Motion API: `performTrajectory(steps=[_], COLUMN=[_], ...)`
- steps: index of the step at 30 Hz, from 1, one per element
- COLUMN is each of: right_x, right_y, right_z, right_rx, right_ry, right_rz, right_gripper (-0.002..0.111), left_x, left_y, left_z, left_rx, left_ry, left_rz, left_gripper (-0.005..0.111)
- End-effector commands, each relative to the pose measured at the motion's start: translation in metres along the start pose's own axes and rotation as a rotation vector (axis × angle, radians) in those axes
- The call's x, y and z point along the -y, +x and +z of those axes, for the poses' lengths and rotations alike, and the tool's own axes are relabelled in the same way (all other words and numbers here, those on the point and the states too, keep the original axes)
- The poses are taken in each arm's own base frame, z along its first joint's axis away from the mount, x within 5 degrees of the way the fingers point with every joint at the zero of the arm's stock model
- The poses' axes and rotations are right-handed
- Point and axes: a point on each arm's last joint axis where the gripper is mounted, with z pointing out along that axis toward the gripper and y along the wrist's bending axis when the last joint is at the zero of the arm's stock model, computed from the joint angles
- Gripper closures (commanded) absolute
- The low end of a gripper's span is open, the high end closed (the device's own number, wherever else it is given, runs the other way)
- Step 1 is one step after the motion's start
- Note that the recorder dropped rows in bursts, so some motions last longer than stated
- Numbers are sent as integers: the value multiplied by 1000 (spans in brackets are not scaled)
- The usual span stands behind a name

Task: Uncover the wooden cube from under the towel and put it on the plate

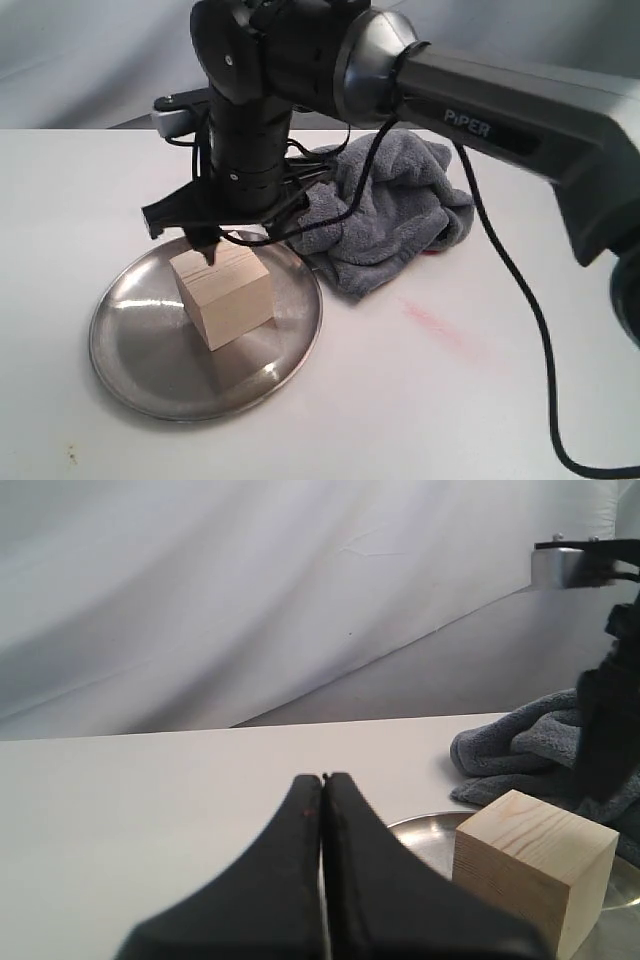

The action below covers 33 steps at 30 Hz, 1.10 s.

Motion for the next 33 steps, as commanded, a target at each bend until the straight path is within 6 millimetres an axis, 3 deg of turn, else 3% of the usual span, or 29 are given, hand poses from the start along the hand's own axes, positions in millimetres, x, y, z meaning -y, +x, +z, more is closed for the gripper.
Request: performTrajectory(steps=[1, 5, 10, 21, 33], right_x=[11, 21, 31, 57, 138], right_y=[22, 49, 85, 133, 200], right_z=[-7, -16, -33, -55, -59], right_rx=[-44, -78, 67, 287, 535], right_ry=[67, 91, 41, -32, -23], right_rz=[-36, -45, -58, 18, 289], right_gripper=[71, 88, 105, 105, 108], left_x=[0, 0, 0, 0, 0], left_y=[1, 1, 1, 1, 1], left_z=[0, 0, 0, 0, 0], left_rx=[3, 3, 3, 3, 3], left_ry=[5, 5, 5, 5, 5], left_rz=[-4, -4, -4, -4, -4], left_gripper=[107, 107, 107, 107, 107])
